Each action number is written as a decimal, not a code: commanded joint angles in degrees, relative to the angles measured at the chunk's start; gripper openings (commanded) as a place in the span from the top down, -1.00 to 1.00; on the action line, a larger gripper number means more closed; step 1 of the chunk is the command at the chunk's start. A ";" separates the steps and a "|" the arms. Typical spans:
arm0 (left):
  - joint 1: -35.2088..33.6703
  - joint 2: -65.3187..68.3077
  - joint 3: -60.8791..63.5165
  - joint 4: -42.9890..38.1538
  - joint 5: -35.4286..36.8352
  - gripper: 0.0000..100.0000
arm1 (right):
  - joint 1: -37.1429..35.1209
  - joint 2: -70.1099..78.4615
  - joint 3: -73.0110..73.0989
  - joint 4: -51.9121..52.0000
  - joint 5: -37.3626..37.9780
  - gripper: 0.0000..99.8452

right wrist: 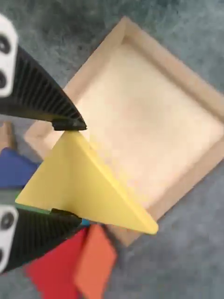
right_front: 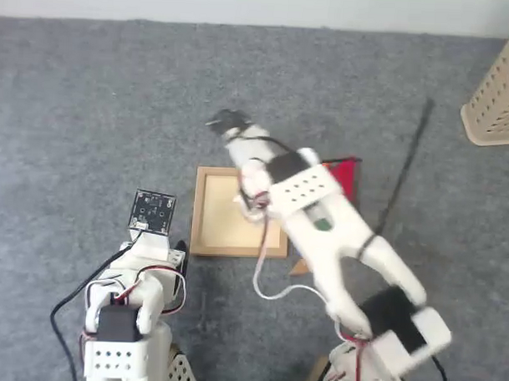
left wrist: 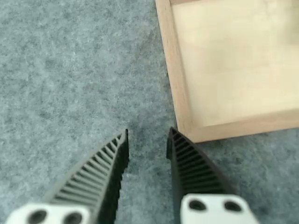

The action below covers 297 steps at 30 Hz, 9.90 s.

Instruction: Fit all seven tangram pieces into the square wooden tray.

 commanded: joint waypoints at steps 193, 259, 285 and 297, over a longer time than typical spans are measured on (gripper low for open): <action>0.00 -0.88 -0.22 0.26 0.44 0.73 | 10.95 -16.66 30.95 -39.96 -24.53 0.97; 0.00 -0.88 -0.22 0.26 0.44 0.73 | 26.33 14.99 -13.36 -4.44 -34.11 0.40; 0.00 -0.88 -0.22 0.26 0.44 0.73 | 26.51 28.44 -21.71 1.71 -42.55 0.40; 0.00 -0.88 -0.22 0.26 0.44 0.73 | 27.03 28.00 -21.98 4.79 -38.24 0.67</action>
